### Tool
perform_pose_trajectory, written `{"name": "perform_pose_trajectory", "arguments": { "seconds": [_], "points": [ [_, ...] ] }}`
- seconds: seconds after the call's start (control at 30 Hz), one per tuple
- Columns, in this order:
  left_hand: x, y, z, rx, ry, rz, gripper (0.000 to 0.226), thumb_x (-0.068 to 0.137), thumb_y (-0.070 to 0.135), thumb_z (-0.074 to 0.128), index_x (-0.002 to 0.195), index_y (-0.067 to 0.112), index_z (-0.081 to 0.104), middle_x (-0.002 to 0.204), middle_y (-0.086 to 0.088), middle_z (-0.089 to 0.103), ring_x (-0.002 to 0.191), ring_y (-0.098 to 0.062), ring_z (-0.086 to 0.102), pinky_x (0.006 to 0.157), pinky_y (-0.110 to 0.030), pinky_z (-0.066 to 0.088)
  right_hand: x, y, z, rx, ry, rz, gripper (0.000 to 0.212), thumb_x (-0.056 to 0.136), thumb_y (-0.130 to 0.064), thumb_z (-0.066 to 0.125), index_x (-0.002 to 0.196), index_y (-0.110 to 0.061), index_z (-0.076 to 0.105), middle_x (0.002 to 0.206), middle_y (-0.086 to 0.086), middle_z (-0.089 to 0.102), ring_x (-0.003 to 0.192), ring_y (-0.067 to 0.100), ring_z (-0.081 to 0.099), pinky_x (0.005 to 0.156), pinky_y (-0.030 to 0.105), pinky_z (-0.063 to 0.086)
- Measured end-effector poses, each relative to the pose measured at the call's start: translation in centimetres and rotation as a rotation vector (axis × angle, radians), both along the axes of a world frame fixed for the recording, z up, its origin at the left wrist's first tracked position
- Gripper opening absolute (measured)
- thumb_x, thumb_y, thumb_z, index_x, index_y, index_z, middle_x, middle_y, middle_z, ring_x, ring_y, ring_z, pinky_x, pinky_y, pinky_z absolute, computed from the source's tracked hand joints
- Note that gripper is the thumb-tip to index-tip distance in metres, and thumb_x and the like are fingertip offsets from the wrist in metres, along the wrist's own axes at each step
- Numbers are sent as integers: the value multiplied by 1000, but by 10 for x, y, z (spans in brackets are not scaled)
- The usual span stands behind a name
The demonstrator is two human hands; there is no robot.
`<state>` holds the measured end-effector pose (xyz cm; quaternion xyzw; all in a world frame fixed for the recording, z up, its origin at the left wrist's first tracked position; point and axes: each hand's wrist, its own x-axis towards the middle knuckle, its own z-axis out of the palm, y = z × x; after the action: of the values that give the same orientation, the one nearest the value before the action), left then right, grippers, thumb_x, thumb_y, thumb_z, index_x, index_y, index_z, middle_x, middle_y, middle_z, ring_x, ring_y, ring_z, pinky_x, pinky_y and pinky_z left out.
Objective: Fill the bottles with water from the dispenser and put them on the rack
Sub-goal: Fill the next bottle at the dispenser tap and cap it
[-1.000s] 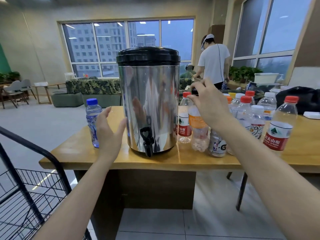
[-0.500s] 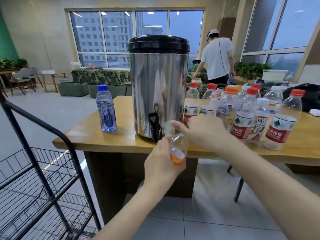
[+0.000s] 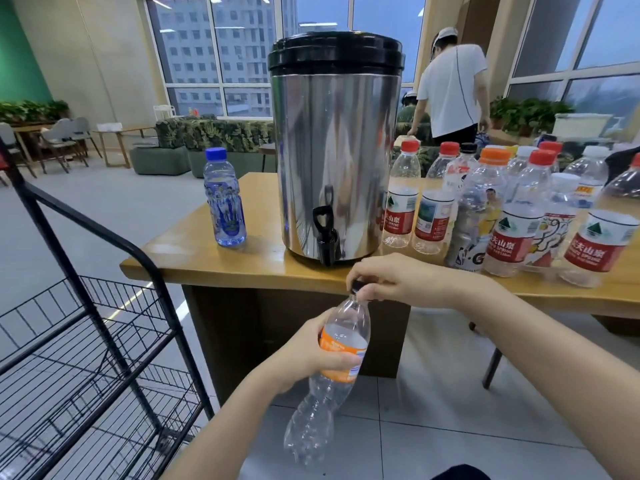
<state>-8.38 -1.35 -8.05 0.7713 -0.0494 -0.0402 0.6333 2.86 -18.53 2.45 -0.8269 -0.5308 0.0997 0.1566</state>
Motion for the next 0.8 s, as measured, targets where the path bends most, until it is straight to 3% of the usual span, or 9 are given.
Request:
{"name": "perform_pose_trajectory", "arguments": {
  "seconds": [0.13, 0.3, 0.37, 0.43, 0.5, 0.57, 0.67, 0.73, 0.8],
  "points": [
    [7, 3, -8, -91, 99, -74, 62, 72, 21, 81, 127, 24, 52, 114, -7, 68, 107, -23, 67, 88, -32, 55, 12, -4, -3, 141, 213, 89, 31, 87, -3, 67, 114, -19, 69, 111, -7, 63, 108, 7, 58, 92, 22, 49],
    [13, 9, -19, -236, 192, -195, 71, 71, 22, 78, 134, 14, 48, 115, -13, 66, 108, -32, 64, 95, -41, 53, 21, -5, -10, 197, 414, 118, 34, 87, 6, 63, 117, -11, 68, 117, -2, 66, 115, 12, 59, 92, 24, 49],
    [16, 8, -23, -203, 157, -123, 66, 72, 17, 80, 131, 19, 51, 116, -14, 66, 108, -30, 65, 95, -41, 54, 22, -5, -9, 171, 480, 92, 37, 91, -4, 63, 127, -15, 63, 125, -6, 64, 121, 6, 56, 99, 20, 45],
    [20, 8, -24, -151, 106, -46, 61, 72, 14, 80, 127, 24, 54, 115, -11, 67, 106, -23, 66, 94, -38, 55, 20, -3, -7, 120, 480, -18, 43, 91, -29, 64, 132, -25, 57, 127, -9, 63, 116, 3, 59, 99, 21, 47],
    [23, 8, -23, -108, 76, -5, 60, 71, 15, 82, 124, 28, 55, 110, -1, 68, 104, -18, 67, 91, -34, 55, 17, 3, -8, 37, 322, -181, 53, 80, -59, 60, 122, -27, 61, 114, -6, 69, 94, 7, 68, 84, 24, 56],
    [26, 8, -22, -24, 51, 9, 60, 73, 15, 84, 123, 33, 54, 111, 4, 67, 104, -13, 66, 90, -30, 56, 16, 10, -12, -2, 169, -250, 54, 75, -68, 57, 104, -23, 66, 88, -2, 72, 72, 13, 69, 62, 23, 57],
    [28, 11, -22, 29, 60, -16, 61, 76, 15, 83, 124, 34, 52, 115, 3, 65, 105, -10, 65, 89, -27, 55, 18, 11, -15, 23, 156, -161, 24, 86, -39, 68, 101, -20, 70, 79, -8, 69, 66, 7, 66, 60, 20, 52],
    [27, 14, -24, -48, 112, -62, 61, 76, 15, 82, 126, 31, 52, 112, 2, 67, 104, -14, 66, 89, -29, 55, 20, 7, -11, 35, 199, -90, 22, 87, -22, 69, 109, -21, 70, 99, -13, 68, 87, -1, 64, 78, 17, 52],
    [26, 15, -27, -133, 141, -61, 57, 74, 18, 79, 124, 28, 54, 106, 2, 69, 101, -15, 67, 89, -30, 55, 26, 3, -10, 128, 195, -117, 28, 87, -19, 69, 114, -25, 69, 112, -14, 66, 102, -2, 60, 88, 14, 48]
  ]
}}
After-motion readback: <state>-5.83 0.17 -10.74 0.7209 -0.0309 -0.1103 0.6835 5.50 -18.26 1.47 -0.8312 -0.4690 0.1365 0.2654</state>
